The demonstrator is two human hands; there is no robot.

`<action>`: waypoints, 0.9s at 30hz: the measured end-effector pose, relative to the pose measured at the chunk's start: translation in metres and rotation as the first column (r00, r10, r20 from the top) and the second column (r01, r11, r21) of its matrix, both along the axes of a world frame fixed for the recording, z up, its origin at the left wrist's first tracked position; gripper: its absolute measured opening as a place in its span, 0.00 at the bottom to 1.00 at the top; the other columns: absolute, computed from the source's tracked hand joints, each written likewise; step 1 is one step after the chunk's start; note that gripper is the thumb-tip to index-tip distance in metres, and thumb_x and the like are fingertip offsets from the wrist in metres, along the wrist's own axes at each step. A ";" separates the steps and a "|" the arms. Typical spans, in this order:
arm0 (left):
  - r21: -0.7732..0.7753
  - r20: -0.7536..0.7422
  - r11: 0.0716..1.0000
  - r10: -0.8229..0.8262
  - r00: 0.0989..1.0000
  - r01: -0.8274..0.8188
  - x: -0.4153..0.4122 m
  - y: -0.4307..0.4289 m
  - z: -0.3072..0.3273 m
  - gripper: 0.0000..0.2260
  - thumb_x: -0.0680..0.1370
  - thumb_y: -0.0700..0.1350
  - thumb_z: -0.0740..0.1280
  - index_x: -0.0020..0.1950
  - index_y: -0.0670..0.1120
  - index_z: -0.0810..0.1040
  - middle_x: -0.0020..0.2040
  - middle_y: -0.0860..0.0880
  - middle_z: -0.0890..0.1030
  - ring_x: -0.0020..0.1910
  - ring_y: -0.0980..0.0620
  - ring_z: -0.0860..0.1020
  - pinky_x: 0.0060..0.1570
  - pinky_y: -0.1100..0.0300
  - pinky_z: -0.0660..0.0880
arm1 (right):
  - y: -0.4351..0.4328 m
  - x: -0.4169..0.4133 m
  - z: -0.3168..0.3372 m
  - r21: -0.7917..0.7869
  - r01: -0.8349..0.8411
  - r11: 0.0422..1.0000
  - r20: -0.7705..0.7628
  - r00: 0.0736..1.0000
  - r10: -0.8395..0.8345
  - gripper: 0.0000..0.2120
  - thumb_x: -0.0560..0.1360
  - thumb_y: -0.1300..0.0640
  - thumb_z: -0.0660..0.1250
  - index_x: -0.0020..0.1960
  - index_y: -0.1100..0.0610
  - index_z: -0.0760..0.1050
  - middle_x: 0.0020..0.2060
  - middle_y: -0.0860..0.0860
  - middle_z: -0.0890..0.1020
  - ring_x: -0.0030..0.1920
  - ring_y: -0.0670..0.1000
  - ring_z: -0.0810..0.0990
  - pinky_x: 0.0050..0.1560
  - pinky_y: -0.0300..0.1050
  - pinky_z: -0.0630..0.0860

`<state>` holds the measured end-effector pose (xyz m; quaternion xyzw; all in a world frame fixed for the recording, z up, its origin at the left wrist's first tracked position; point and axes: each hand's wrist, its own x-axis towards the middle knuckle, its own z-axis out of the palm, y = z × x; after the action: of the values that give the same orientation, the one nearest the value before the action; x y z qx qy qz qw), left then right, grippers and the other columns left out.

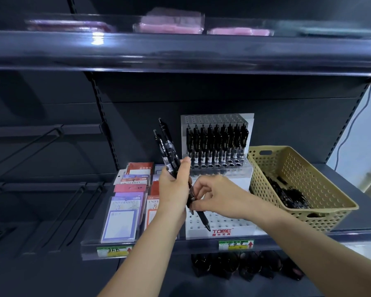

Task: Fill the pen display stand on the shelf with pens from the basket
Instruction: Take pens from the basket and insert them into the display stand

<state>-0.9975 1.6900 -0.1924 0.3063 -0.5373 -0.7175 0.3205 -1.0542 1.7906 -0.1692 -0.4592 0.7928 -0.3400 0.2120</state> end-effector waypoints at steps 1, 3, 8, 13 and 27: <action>-0.013 0.008 1.000 0.009 1.000 -0.009 0.000 0.000 0.000 0.21 0.70 0.62 0.69 0.46 0.46 0.71 0.36 0.46 0.71 0.36 0.49 0.71 0.40 0.52 0.71 | 0.000 0.001 0.000 -0.004 -0.003 1.000 0.006 1.000 0.003 0.08 0.70 0.57 0.73 0.44 0.55 0.74 0.37 0.46 0.78 0.31 0.38 0.72 0.39 0.36 0.71; -0.039 0.027 0.999 0.034 0.999 -0.033 0.002 0.001 0.001 0.37 0.63 0.71 0.67 0.57 0.43 0.71 0.43 0.41 0.76 0.45 0.44 0.77 0.52 0.48 0.75 | 0.001 0.003 -0.001 -0.015 0.004 1.000 0.021 1.000 -0.004 0.07 0.71 0.58 0.71 0.46 0.56 0.73 0.34 0.44 0.75 0.32 0.41 0.70 0.38 0.37 0.69; -0.093 0.050 0.996 0.017 0.999 -0.012 0.001 0.002 0.000 0.61 0.46 0.83 0.58 0.69 0.45 0.65 0.56 0.41 0.78 0.62 0.37 0.74 0.62 0.37 0.70 | 0.008 -0.001 0.004 -0.052 0.028 0.998 0.069 0.997 -0.025 0.09 0.73 0.59 0.69 0.51 0.54 0.72 0.38 0.47 0.74 0.35 0.47 0.72 0.38 0.45 0.72; -0.098 0.059 0.995 0.004 0.998 0.002 0.003 0.011 0.005 0.56 0.54 0.79 0.62 0.71 0.45 0.62 0.63 0.40 0.75 0.62 0.38 0.74 0.60 0.40 0.72 | 0.018 -0.006 0.006 -0.041 0.038 0.998 0.037 0.999 -0.036 0.10 0.73 0.57 0.70 0.53 0.53 0.74 0.40 0.48 0.76 0.37 0.47 0.73 0.40 0.45 0.74; -0.139 0.029 0.975 -0.170 0.985 0.172 0.003 0.015 0.000 0.14 0.68 0.43 0.76 0.51 0.46 0.79 0.36 0.54 0.82 0.23 0.63 0.71 0.25 0.69 0.66 | 0.026 -0.017 0.004 -0.210 0.230 0.950 0.078 0.973 -0.219 0.07 0.71 0.57 0.72 0.44 0.60 0.75 0.33 0.49 0.77 0.34 0.49 0.74 0.38 0.45 0.73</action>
<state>-0.9944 1.7052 -0.1927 0.2417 -0.6138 -0.7000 0.2737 -1.0707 1.8164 -0.1648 -0.3772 0.7920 -0.4588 0.1416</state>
